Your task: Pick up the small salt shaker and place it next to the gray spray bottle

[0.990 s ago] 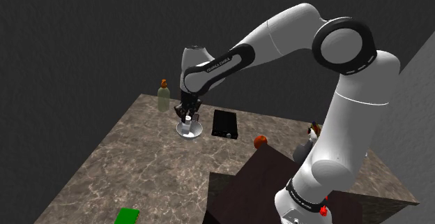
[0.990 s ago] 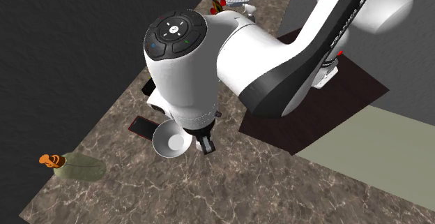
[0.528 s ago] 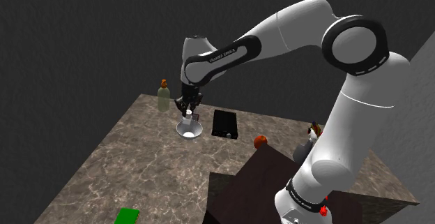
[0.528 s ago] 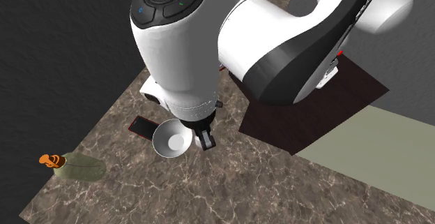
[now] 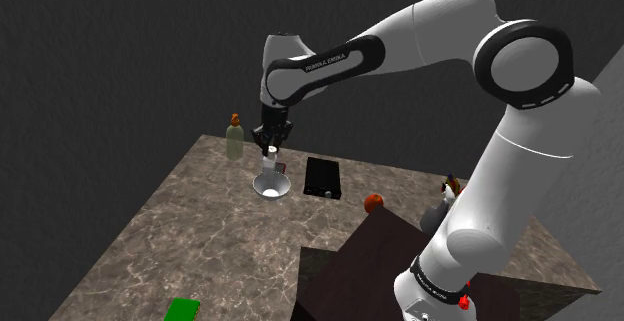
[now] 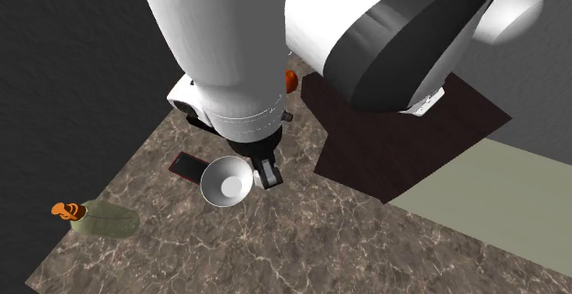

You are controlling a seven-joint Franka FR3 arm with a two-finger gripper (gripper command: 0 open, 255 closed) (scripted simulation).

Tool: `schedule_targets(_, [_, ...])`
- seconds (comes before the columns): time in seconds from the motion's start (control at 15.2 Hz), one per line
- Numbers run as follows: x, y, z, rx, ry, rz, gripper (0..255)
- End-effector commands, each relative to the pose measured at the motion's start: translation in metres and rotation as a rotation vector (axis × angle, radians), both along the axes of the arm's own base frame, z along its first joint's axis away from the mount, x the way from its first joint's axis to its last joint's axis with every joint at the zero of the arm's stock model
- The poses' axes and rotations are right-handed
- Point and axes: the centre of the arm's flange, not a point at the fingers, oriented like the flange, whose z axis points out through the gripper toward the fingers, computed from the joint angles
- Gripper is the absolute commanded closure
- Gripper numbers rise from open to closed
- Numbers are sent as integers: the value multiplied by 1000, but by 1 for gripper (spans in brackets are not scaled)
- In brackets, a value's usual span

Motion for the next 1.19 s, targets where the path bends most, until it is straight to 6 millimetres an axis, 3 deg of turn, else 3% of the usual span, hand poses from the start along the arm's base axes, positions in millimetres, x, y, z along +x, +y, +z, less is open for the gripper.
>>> schedule_targets(0.0, [0,1,10,0,0,0,255])
schedule_targets(0.59, [0,1,57,0,0,0,255])
schedule_targets(1.12, [-75,-74,57,0,0,0,255])
